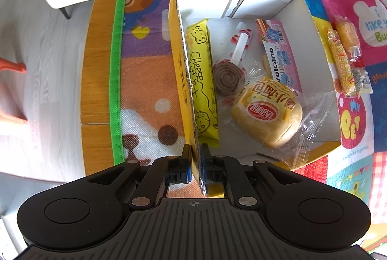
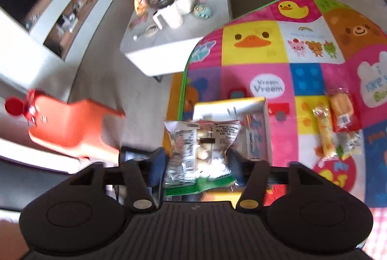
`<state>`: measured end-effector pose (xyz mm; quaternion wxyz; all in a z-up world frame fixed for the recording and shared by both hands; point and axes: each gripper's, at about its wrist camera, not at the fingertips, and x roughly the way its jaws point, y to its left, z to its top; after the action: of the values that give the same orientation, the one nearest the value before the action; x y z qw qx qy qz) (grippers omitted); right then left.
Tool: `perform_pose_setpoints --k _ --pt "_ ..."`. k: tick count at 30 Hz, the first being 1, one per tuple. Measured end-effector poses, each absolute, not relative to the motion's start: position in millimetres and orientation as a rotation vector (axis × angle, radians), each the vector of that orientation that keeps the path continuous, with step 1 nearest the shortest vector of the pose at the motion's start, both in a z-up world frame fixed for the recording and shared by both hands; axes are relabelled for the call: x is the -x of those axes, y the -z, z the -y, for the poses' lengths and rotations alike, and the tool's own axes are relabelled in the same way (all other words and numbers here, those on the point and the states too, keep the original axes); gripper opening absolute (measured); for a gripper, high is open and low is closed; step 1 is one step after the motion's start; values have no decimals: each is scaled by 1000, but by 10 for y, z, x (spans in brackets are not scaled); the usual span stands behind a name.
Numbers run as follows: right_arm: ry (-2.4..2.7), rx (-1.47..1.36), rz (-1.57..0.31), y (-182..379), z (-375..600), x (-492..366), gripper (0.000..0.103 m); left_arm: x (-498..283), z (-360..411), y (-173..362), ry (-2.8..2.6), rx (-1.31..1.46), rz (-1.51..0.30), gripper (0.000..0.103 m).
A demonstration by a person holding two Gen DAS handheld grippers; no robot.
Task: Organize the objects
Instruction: 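Carry the nut packet into the yellow box and open the right gripper, then move the right gripper over the long clear-wrapped cereal bar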
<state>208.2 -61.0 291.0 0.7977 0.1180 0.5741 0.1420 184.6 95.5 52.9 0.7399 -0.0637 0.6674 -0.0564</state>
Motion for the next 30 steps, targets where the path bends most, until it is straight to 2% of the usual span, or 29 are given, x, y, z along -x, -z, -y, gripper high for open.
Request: perform_pose_setpoints --k 4,10,15,30 --pt "-240 -215 -1250 -2758 906 -2066 72 -1836 -983 -528 108 170 -1464 9" --pt "-70 -73 -1338 -2224 1627 -1616 72 -1854 -976 -532 80 187 -1473 9" --pt "10 -103 -1374 -1942 2200 -1373 72 -1858 -944 -531 67 170 -1479 8" --pt "-1 -97 -1348 -1417 2725 -1946 72 -1973 -807 -516 -14 111 -1529 8"
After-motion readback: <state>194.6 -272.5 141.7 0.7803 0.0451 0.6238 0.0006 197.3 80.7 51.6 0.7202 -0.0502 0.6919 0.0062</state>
